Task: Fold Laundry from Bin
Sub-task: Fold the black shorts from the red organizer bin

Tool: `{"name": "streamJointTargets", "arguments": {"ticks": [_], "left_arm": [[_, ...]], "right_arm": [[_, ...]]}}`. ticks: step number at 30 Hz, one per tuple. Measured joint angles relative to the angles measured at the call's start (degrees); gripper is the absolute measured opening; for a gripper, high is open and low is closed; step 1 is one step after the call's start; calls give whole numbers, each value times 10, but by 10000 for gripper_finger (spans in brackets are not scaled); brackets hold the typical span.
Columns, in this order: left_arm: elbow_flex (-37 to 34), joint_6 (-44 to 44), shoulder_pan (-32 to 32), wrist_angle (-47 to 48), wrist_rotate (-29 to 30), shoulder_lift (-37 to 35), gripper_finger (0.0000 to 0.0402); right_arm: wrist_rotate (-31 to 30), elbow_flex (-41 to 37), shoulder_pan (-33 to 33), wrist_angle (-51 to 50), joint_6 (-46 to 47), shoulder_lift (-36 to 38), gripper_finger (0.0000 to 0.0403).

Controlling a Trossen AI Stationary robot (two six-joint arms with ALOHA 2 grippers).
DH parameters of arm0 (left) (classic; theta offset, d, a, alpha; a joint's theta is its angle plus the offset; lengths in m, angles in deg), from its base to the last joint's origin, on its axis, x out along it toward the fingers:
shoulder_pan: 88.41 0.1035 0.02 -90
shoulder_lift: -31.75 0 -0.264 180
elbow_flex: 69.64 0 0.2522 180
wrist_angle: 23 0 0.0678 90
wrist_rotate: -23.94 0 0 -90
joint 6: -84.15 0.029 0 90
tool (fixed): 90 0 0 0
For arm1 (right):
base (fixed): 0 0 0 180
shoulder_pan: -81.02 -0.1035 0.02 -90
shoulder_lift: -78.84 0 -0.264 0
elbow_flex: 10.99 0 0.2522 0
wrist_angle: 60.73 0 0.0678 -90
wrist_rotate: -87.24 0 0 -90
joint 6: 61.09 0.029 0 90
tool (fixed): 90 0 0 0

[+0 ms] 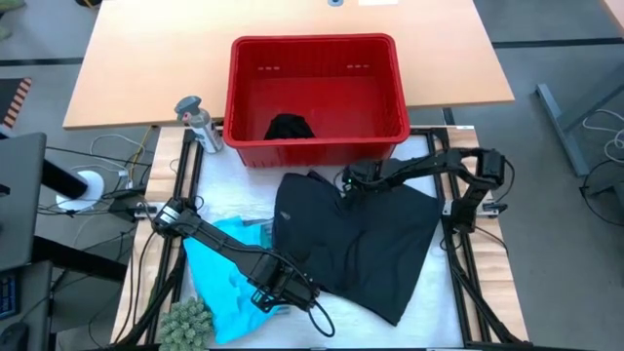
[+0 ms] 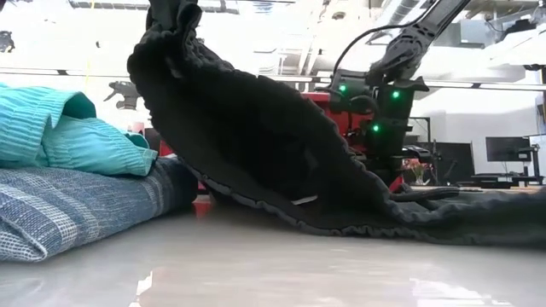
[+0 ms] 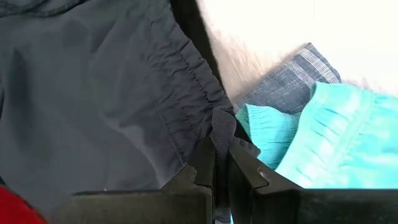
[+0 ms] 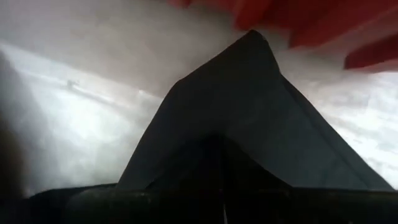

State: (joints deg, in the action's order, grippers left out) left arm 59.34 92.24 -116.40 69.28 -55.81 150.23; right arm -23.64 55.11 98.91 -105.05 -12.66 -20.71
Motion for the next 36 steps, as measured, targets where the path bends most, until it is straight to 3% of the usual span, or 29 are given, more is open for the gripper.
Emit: {"name": "streamJointTargets", "arguments": {"ticks": [8,18,20,23,26,30,36], "left_arm": [[0,-7,0,0,0,0,0],[0,-3,1,0,0,0,0],[0,-2,1,0,2,0,0],[0,13,1,1,20,0,0],[0,25,1,14,55,0,0],[1,27,2,32,88,0,0],[2,12,3,32,89,0,0]], "right_arm": [[10,0,15,-6,-25,28,32],[-10,26,-5,-58,-179,226,54],[19,27,-12,-60,-199,263,54],[121,27,-31,-66,-188,307,48],[161,26,-84,-120,-132,343,23],[112,-21,-207,-144,-16,362,14],[63,-105,-364,42,117,289,14]]}}
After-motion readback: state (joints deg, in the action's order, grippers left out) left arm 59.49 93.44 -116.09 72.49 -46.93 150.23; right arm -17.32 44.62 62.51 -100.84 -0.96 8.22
